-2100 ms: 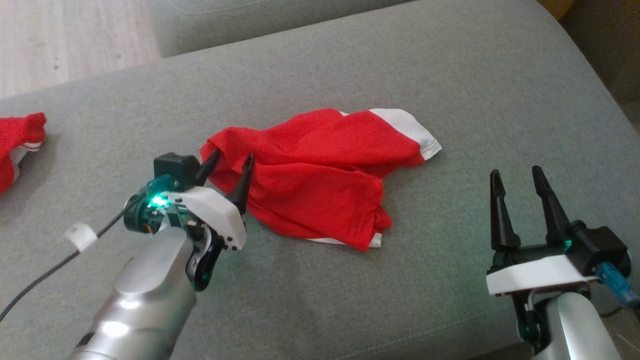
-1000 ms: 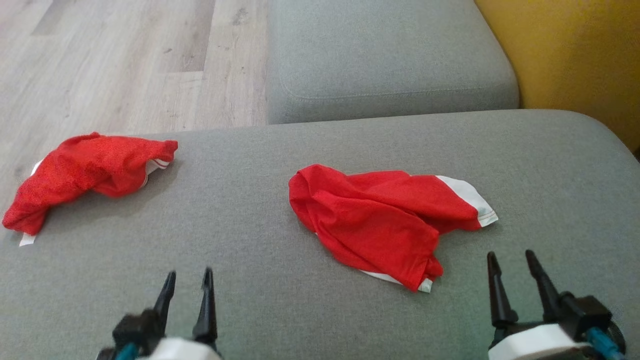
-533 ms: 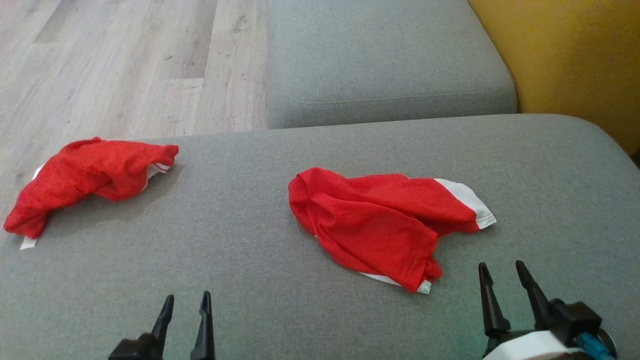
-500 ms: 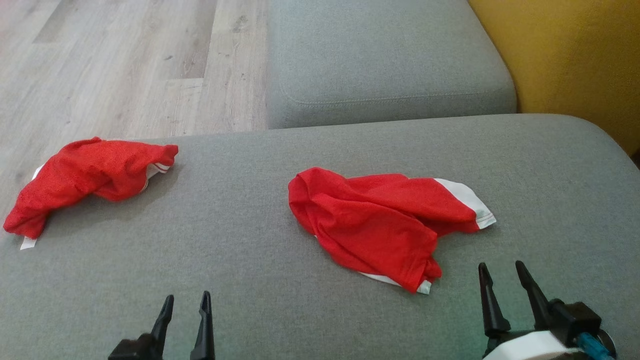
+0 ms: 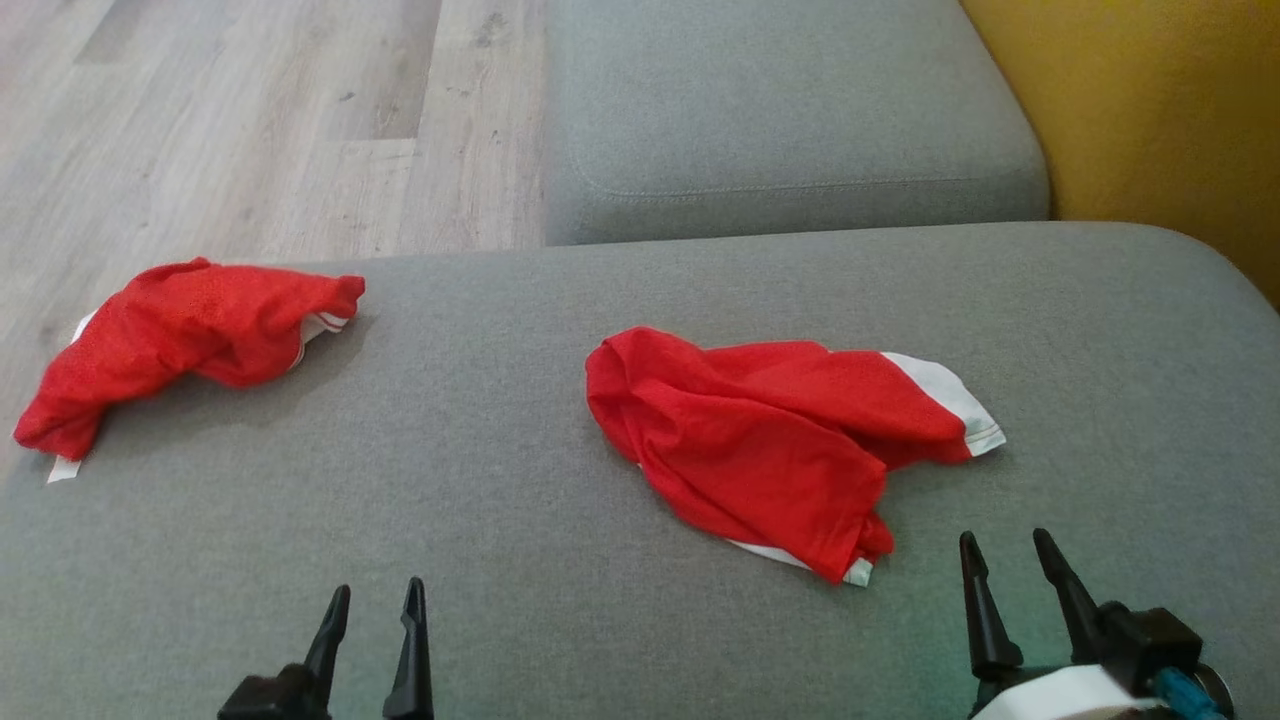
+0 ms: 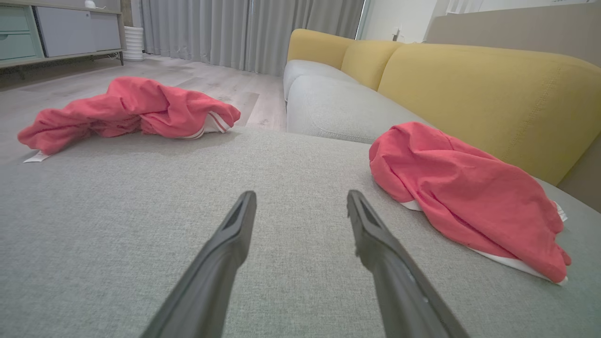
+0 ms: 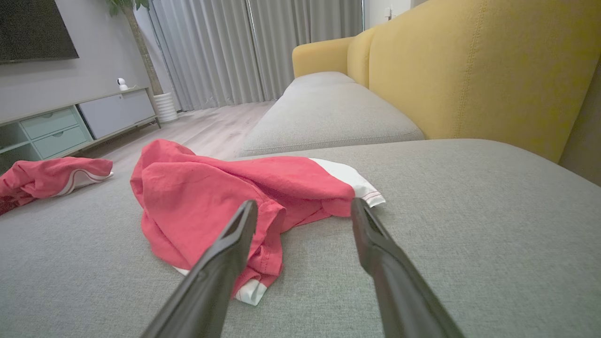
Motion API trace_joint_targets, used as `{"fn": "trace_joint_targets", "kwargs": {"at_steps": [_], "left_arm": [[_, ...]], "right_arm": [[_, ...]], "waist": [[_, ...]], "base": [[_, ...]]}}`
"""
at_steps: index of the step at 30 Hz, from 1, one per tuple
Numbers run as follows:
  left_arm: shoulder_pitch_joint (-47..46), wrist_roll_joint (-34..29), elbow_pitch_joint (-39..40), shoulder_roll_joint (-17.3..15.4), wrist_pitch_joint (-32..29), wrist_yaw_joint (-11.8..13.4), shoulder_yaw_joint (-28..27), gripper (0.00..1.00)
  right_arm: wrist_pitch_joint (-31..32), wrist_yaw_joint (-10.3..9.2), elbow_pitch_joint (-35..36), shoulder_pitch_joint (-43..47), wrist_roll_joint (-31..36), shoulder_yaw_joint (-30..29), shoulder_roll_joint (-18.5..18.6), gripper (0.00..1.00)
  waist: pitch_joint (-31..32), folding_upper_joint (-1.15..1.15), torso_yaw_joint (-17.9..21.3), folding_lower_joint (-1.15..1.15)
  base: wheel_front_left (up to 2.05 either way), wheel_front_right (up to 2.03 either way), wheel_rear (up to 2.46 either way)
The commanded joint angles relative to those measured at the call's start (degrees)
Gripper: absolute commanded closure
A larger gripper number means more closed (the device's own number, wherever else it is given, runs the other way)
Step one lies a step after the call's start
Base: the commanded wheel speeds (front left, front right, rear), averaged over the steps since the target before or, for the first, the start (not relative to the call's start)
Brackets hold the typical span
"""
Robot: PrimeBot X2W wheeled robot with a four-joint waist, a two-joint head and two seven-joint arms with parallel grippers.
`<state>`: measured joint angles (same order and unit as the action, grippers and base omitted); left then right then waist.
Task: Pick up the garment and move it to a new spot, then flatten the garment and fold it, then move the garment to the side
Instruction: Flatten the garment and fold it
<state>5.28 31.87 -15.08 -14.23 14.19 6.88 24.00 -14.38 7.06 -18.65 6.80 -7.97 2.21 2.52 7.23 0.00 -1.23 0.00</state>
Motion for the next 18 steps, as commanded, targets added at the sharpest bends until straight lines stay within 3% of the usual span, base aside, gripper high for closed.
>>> {"fn": "trace_joint_targets", "kwargs": {"at_steps": [1, 8, 18], "left_arm": [[-2.3, 0.1, 2.0, -1.0, 0.2, 0.4, -1.8, 0.0], [-2.9, -0.4, 2.7, -0.9, 0.0, 0.6, -1.1, 0.0], [-5.5, -1.8, 4.4, 0.0, -0.3, 0.4, 1.1, 0.0]], "right_arm": [[-0.6, 0.43, 1.5, -2.4, 0.5, 1.1, 0.4, 0.0], [-0.2, 0.43, 1.4, -5.6, 2.6, 0.4, 0.4, 0.0], [7.8, 0.43, -1.4, -23.0, 13.2, -2.9, 0.6, 0.0]], "waist": [[-0.3, 0.0, -0.4, 0.0], [-1.9, 0.0, -2.0, 0.0], [-6.4, 0.0, -6.8, 0.0]], "base": [[0.0, 0.0, 0.0], [0.0, 0.0, 0.0], [0.0, 0.0, 0.0]]}}
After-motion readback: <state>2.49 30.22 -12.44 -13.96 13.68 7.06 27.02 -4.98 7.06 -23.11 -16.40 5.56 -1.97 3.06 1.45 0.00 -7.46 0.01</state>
